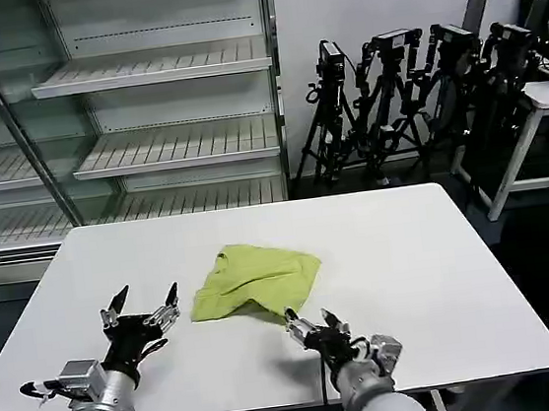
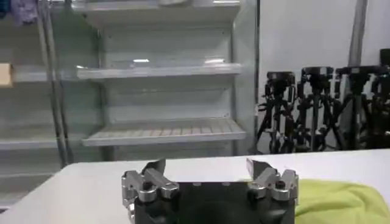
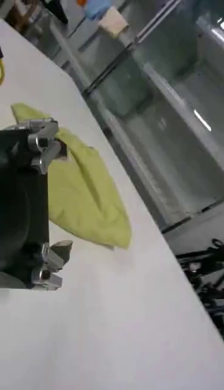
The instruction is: Fold and organize the clothes.
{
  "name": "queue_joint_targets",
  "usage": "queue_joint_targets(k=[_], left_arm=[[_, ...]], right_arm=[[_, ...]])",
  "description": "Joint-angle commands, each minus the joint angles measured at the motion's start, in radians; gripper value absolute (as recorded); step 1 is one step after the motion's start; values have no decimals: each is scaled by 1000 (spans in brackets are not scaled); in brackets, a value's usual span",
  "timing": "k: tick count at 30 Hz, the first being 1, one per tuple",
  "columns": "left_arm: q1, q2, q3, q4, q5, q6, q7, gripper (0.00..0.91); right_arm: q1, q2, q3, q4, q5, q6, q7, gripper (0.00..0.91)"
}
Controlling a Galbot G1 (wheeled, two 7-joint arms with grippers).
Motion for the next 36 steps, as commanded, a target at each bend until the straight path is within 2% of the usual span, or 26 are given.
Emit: queue_joint_targets(k=[1,10,18,20,21,22,23,24,36], left_arm=[[66,-11,-44,-33,28,-2,1,907],[62,-7,-45,-34,15,0,-2,907],[59,-5,-46,-32,3,1,-3,907],[58,-4,-46,-31,1,1,-3,907],[57,-3,-47,-31,-2,1,-4,907],[57,-3,-46,-30,-3,1,-4,907],[56,-2,-46,-30,-4,1,-4,907],[56,-2,-46,-29,-4,1,-4,907],[38,3,-45,-18,-25,2,-8,907]], right_arm=[[132,68,-26,-137,272,-35,125,907],[185,111,-3,-190,363,-39,210,907],[205,124,5,-210,398,-46,234,907],[203,125,7,-210,402,-42,237,655],[201,124,7,-207,403,-39,238,494],[200,122,7,-205,403,-38,238,232],[199,120,8,-200,403,-37,239,30],[198,118,9,-198,402,-37,240,0],[177,83,26,-168,399,-35,237,0]])
